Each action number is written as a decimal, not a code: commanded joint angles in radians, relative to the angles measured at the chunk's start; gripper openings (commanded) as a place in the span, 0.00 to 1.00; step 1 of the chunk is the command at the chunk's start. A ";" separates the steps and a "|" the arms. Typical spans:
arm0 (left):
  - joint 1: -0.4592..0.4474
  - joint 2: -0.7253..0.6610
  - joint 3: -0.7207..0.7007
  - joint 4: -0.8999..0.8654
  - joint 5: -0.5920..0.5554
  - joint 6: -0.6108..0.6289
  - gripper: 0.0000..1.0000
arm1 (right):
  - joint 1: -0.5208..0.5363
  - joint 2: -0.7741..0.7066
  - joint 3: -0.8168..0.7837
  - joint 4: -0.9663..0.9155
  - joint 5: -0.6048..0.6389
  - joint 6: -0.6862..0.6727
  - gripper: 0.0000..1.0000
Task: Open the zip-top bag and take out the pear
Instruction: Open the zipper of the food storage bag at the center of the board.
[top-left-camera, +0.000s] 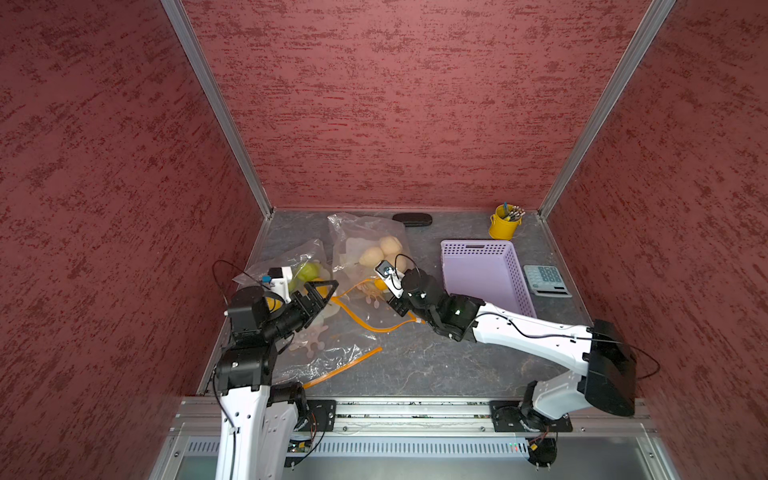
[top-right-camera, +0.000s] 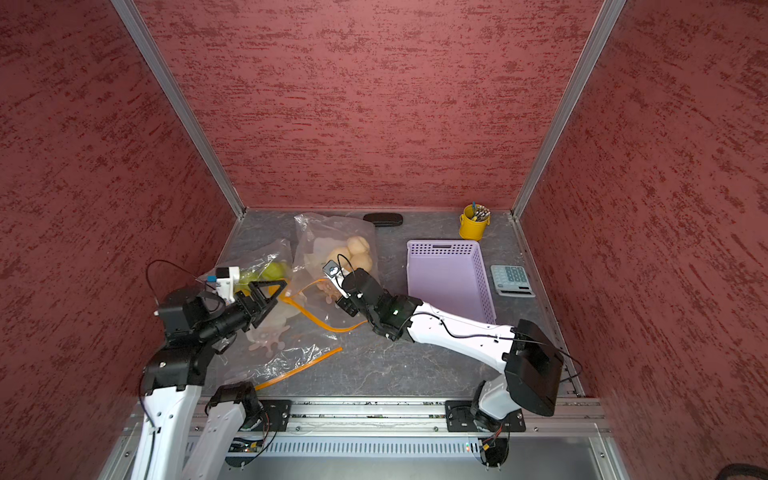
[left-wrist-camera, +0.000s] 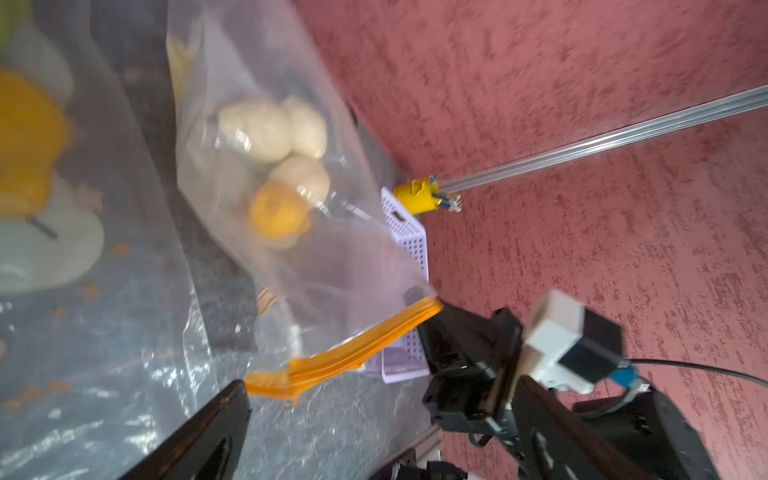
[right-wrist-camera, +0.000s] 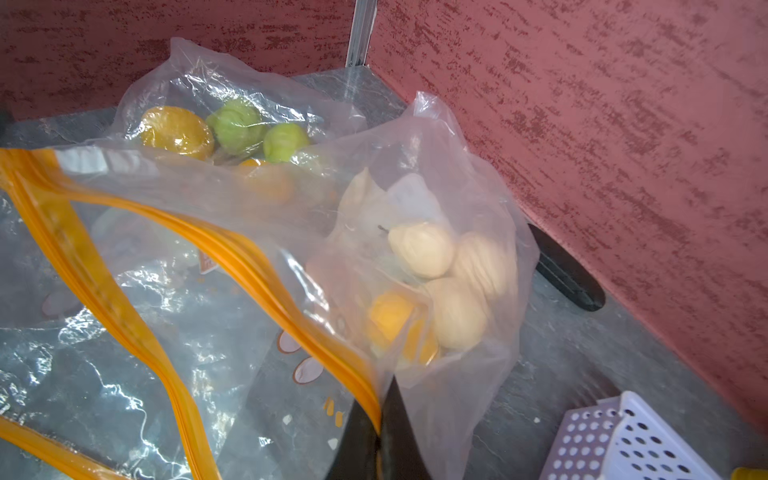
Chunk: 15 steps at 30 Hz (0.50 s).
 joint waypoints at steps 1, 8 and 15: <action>-0.036 0.056 0.098 0.022 -0.068 0.102 1.00 | 0.000 -0.023 -0.018 -0.019 0.042 -0.064 0.00; -0.389 0.280 0.252 -0.162 -0.308 0.418 1.00 | -0.002 -0.031 -0.069 0.017 0.038 -0.053 0.00; -0.613 0.345 0.173 -0.151 -0.501 0.570 1.00 | -0.012 -0.114 -0.122 0.018 0.012 -0.056 0.00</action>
